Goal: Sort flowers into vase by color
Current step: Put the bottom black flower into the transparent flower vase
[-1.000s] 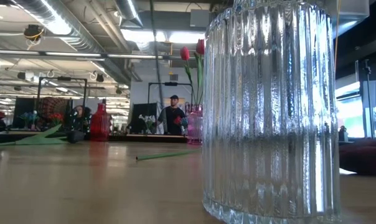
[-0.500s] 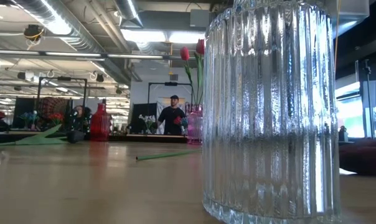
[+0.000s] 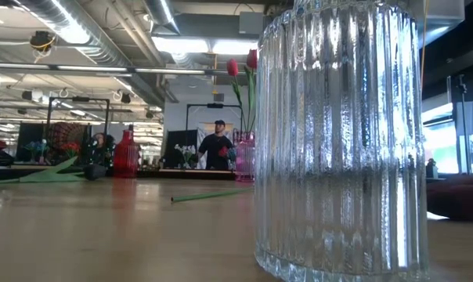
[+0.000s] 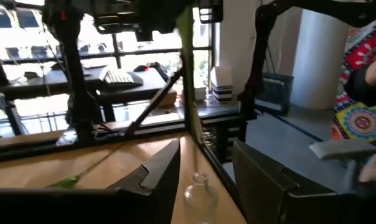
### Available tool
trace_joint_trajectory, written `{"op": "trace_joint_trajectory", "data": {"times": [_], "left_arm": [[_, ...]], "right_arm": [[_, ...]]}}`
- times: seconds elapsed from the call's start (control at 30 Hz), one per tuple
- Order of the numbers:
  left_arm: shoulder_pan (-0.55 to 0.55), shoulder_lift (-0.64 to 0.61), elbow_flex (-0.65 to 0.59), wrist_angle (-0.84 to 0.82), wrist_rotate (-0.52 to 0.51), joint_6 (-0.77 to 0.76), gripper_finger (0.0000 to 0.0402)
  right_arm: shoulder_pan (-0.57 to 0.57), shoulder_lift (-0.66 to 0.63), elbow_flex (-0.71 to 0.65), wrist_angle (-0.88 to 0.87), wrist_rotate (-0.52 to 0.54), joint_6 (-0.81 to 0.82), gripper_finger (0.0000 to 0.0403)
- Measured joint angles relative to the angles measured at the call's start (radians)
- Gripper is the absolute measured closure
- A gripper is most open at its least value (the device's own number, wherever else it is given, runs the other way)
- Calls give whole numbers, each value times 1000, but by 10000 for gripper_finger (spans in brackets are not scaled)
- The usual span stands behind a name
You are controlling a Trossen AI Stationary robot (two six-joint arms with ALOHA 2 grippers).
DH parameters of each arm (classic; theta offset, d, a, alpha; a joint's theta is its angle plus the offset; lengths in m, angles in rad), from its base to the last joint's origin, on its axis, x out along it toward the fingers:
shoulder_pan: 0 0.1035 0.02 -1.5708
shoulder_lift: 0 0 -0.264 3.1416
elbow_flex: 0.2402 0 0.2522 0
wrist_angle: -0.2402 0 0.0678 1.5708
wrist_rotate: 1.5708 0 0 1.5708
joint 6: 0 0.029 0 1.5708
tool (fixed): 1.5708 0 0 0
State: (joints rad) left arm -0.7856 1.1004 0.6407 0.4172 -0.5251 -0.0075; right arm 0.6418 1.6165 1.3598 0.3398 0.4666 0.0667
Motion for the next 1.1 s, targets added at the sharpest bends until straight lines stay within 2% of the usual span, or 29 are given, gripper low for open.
{"op": "trace_joint_trajectory", "data": {"times": [0.13,0.4,0.8,1.1], "left_arm": [[-21,0,0,-57,0,-74,261],[-23,51,0,-69,-11,-149,261],[52,132,0,-42,-13,-196,261],[128,252,0,9,-11,-233,261]], "right_arm": [[0,22,0,6,43,-13,399],[17,22,0,2,47,-11,399],[66,33,0,17,106,-27,398],[64,39,1,21,152,-67,398]]}}
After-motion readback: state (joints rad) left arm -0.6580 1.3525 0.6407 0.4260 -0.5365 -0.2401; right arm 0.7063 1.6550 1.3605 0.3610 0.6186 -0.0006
